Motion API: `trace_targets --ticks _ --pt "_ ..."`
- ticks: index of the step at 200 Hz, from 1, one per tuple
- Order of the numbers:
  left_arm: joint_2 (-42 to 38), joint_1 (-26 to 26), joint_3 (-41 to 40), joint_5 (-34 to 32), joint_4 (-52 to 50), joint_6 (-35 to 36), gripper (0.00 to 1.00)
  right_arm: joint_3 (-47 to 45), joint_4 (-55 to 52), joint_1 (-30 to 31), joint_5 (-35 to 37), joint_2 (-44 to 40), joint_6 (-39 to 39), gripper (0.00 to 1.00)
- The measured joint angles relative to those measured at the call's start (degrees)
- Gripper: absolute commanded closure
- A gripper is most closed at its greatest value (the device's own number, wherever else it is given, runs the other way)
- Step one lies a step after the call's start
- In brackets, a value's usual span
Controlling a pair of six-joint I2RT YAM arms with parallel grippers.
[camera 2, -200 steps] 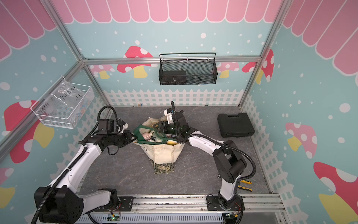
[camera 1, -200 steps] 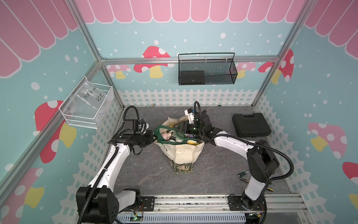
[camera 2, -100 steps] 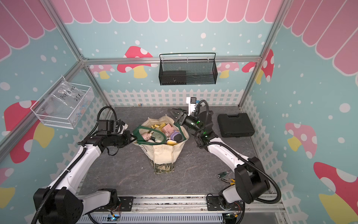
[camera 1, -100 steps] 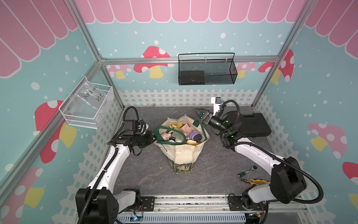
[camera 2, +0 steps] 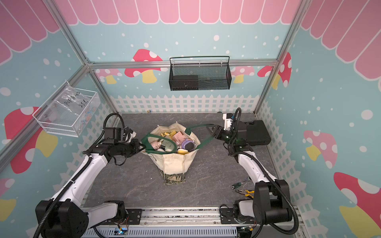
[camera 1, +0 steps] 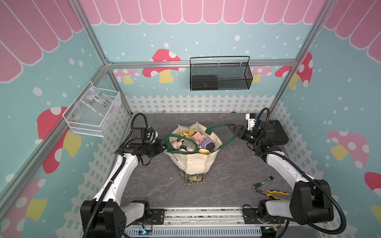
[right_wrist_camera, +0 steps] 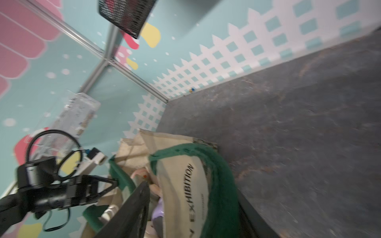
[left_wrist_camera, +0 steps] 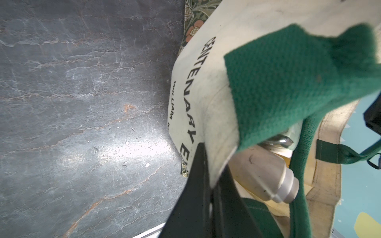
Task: Take out the pencil sharpeners from the tote bags
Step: Adjust the canvas bag at the center of the board.
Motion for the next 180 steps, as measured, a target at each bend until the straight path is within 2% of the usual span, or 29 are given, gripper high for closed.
trace_targets --ticks 27,58,70,89,107,119,144,180 --pt "0.0 0.0 0.0 0.0 0.0 0.0 1.0 0.2 -10.3 -1.3 8.5 -0.5 -8.0 0.33" --pt "0.0 0.0 0.0 0.0 0.0 0.0 1.0 0.3 -18.3 -1.4 16.2 -0.8 -14.3 0.33" --pt "0.0 0.0 0.0 0.0 0.0 0.0 1.0 0.3 -19.6 -1.4 16.6 -1.6 -15.7 0.34" --pt "-0.1 0.0 0.0 -0.2 0.0 0.0 1.0 0.5 -18.7 -0.9 13.0 -4.2 -17.2 0.35" --pt "-0.3 0.0 0.0 -0.5 -0.3 0.0 1.0 4.5 -19.6 2.6 10.4 -4.4 -18.9 0.35" --pt "-0.6 0.0 0.0 -0.8 -0.7 0.0 0.91 9.0 -20.7 6.1 9.9 -3.0 -20.4 0.35" --pt "-1.8 0.1 0.1 -2.0 -1.2 0.7 0.66 16.5 -22.8 11.6 9.0 0.9 -23.2 0.35" --pt "-4.3 0.2 7.8 -7.6 -8.2 2.3 0.42 18.0 -27.8 14.7 10.9 6.1 -25.6 0.35"
